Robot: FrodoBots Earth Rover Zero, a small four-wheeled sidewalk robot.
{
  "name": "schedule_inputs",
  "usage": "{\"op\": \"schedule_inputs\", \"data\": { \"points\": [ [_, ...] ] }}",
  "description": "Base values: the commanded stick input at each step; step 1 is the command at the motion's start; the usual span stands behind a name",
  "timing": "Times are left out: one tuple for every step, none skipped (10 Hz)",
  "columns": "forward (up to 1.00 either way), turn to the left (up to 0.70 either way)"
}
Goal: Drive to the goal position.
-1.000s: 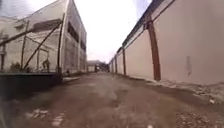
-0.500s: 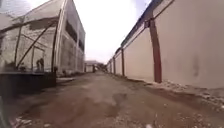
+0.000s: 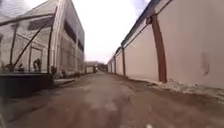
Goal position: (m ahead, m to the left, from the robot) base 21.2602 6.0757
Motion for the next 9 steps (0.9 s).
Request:
{"op": "schedule_inputs", "data": {
  "points": [
    [0.70, 0.00],
    [0.70, 0.00],
    [0.70, 0.00],
    [0.70, 0.00],
    [0.70, 0.00],
    [0.70, 0.00],
    [0.70, 0.00],
    [0.70, 0.00],
    [0.70, 0.00]
  ]
}}
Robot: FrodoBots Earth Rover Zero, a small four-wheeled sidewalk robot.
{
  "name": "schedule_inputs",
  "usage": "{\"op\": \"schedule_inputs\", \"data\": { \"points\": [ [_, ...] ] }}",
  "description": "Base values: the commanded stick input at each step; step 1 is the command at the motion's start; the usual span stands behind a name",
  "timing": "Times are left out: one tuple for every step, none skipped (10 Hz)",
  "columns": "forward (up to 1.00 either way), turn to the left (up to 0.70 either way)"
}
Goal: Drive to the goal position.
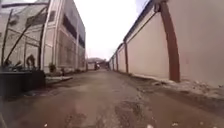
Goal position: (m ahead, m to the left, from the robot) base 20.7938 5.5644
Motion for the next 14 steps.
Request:
{"op": "schedule_inputs", "data": {
  "points": [
    [0.70, 0.00],
    [0.70, 0.00],
    [0.70, 0.00],
    [0.70, 0.00],
    [0.70, 0.00],
    [0.70, 0.00],
    [0.70, 0.00],
    [0.70, 0.00],
    [0.70, 0.00],
    [0.70, 0.00],
    [0.70, 0.00],
    [0.70, 0.00],
    [0.70, 0.00],
    [0.70, 0.00]
  ]
}}
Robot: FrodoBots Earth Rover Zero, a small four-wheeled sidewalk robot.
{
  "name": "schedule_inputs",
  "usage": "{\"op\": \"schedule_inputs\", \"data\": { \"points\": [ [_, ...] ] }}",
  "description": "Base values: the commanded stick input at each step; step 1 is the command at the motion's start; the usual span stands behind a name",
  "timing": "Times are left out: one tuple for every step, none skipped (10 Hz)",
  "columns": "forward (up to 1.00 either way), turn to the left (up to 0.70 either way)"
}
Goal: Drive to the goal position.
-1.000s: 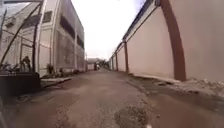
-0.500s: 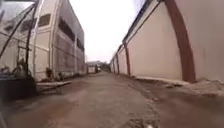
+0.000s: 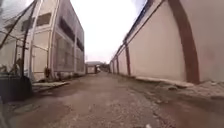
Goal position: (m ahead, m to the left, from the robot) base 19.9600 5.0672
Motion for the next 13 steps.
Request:
{"op": "schedule_inputs", "data": {
  "points": [
    [0.70, 0.00],
    [0.70, 0.00],
    [0.70, 0.09],
    [0.70, 0.24],
    [0.70, 0.17],
    [0.70, 0.03],
    [0.70, 0.00],
    [0.70, 0.00],
    [0.70, 0.00],
    [0.70, 0.04],
    [0.70, 0.18],
    [0.70, 0.28],
    [0.70, 0.28]
  ]
}}
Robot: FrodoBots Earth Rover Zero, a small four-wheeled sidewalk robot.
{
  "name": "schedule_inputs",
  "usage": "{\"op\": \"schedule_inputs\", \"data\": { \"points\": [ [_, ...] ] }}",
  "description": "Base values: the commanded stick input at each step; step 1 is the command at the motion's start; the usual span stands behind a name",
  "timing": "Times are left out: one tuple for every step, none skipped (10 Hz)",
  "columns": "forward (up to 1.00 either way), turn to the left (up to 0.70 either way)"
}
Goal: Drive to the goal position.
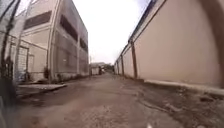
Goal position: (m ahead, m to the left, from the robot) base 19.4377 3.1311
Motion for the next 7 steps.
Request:
{"op": "schedule_inputs", "data": {
  "points": [
    [0.70, 0.00],
    [0.70, 0.00],
    [0.70, 0.00],
    [0.70, 0.00],
    [0.70, 0.00],
    [0.70, 0.00],
    [0.70, 0.00]
  ]
}}
